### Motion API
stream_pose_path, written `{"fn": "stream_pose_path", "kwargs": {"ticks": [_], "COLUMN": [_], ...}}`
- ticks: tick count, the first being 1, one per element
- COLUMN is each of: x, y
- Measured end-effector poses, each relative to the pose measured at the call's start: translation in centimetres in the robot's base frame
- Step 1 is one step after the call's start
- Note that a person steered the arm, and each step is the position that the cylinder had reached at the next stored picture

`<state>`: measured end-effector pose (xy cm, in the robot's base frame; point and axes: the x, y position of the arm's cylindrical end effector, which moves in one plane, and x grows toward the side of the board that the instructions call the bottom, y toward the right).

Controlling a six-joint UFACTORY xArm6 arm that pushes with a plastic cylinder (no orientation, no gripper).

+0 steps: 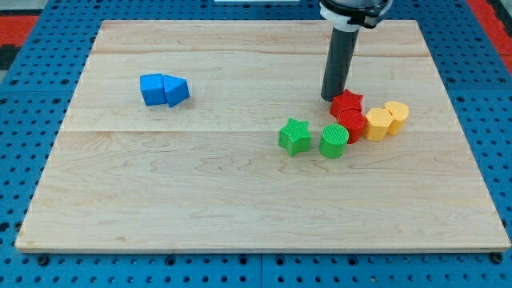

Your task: Push the green blocks towards the right side of the blue blocks

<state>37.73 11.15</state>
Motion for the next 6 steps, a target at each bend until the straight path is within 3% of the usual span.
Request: {"fn": "stream_pose_path", "kwargs": {"ticks": [2,3,5,6], "x": [-0.7,1.9,8.0,8.7], "y": [-3.2,-5.1,-0.9,0.6]}}
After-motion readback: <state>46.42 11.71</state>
